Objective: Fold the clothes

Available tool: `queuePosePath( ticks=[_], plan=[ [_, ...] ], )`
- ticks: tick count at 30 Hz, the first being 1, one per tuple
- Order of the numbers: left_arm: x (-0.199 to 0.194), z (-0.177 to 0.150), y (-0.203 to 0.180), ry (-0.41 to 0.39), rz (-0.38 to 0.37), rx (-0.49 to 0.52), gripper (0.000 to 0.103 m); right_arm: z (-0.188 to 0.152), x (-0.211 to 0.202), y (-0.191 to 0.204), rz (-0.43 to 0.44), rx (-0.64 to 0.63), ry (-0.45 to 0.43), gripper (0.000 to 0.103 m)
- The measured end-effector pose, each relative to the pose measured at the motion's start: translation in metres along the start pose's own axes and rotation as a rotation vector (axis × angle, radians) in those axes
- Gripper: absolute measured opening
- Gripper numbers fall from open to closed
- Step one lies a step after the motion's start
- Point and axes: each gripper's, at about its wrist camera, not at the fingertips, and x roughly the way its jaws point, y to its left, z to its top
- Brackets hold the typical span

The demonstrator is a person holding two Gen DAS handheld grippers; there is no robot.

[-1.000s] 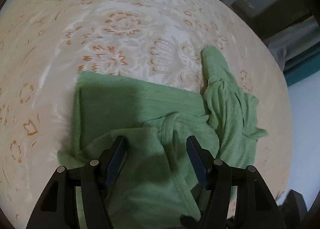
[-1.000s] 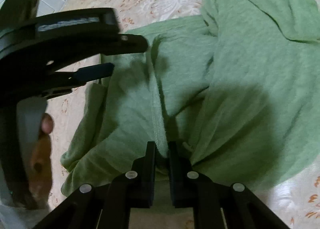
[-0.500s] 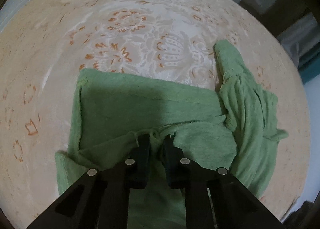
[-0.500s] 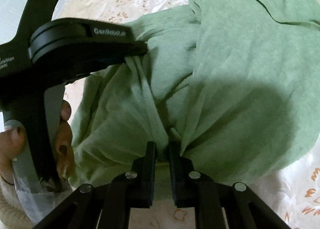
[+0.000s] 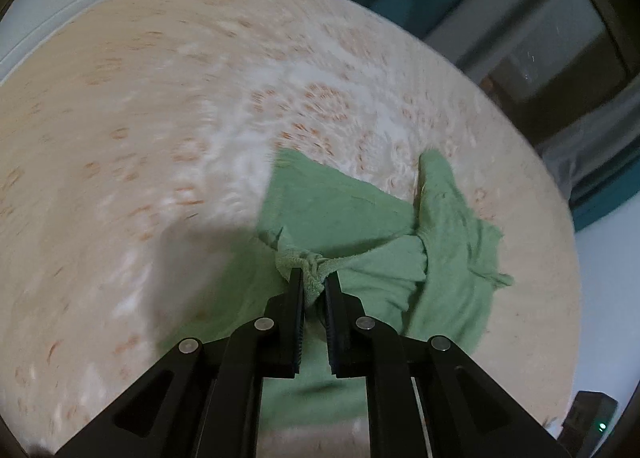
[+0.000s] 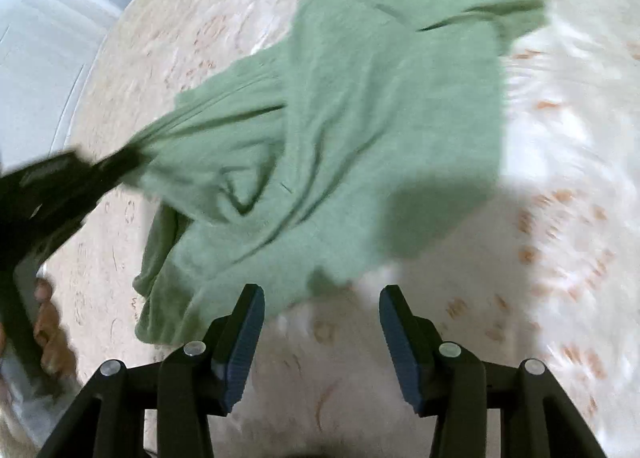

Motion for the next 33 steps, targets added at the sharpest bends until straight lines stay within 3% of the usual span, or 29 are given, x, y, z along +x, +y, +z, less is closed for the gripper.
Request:
queuePosePath(
  ticks=[5, 12, 17, 21, 25, 33],
  plan=[
    [-0.058, -0.036, 0.037, -0.007, -0.101, -0.137, 0.009, -0.031, -0.044, 0.016, 0.037, 0.059, -0.075, 0.051],
    [-0.120, -0.088, 0.071, -0.061, -0.097, -0.186, 0.009, -0.061, -0.088, 0.037, 0.093, 0.057, -0.136, 0.052],
    [-0.139, -0.112, 0.095, -0.028, -0.096, -0.205, 0.009, -0.053, -0.063, 0.072, 0.013, -0.081, -0.105, 0.052],
    [-0.136, -0.132, 0.111, 0.032, -0.064, -0.208, 0.009, -0.036, -0.043, 0.101, -0.044, -0.147, -0.007, 0.052],
    [-0.139, -0.149, 0.113, 0.064, -0.024, -0.162, 0.009, -0.021, -0.024, 0.151, -0.180, -0.350, 0.069, 0.051],
    [-0.145, -0.139, 0.109, 0.084, -0.053, -0.120, 0.009, -0.022, 0.009, 0.225, -0.335, -0.707, 0.075, 0.050]
  ],
)
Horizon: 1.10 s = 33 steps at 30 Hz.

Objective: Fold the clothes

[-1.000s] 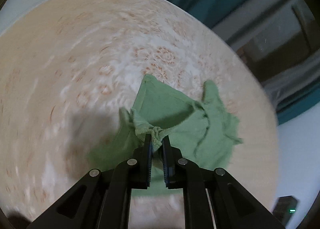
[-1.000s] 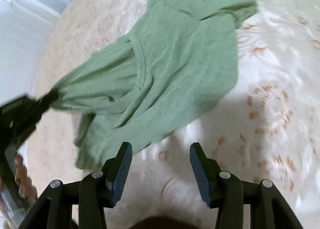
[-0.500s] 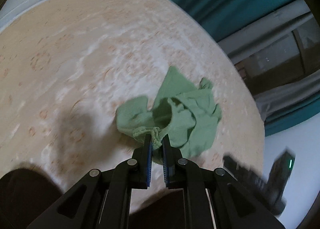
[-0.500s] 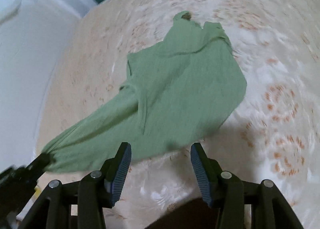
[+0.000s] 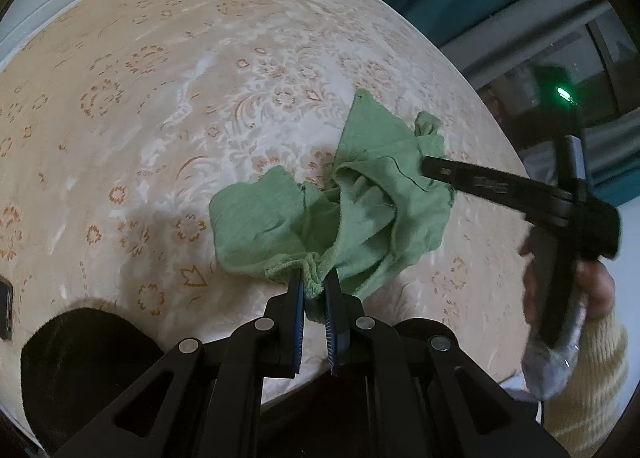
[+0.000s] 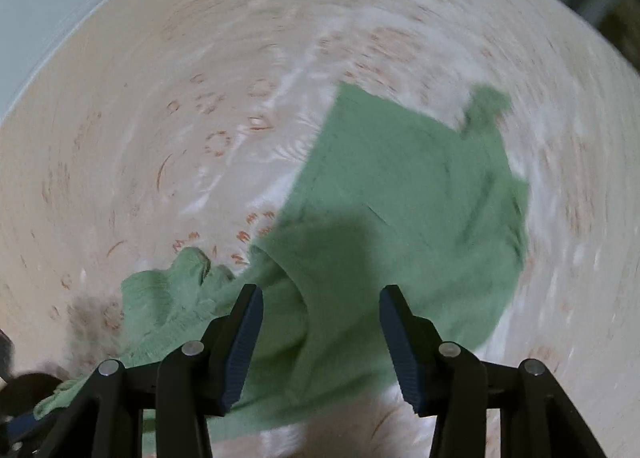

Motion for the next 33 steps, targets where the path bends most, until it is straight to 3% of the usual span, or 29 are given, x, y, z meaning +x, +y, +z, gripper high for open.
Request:
queuePosePath(
  ticks=[6, 15, 27, 33],
  plan=[
    [0.016, 0.013, 0.004, 0.045, 0.008, 0.002, 0.009, 0.018, 0.045, 0.027, -0.040, -0.209, 0.066, 0.050],
    [0.041, 0.029, 0.009, 0.111, -0.047, 0.003, 0.009, 0.023, 0.095, 0.028, -0.045, -0.349, 0.093, 0.050],
    [0.063, 0.039, 0.025, 0.162, -0.053, -0.025, 0.009, 0.030, 0.152, 0.039, -0.097, -0.423, 0.156, 0.051],
    [0.068, 0.039, 0.027, 0.171, -0.058, -0.034, 0.009, 0.035, 0.145, 0.038, -0.024, -0.383, 0.133, 0.058]
  ],
)
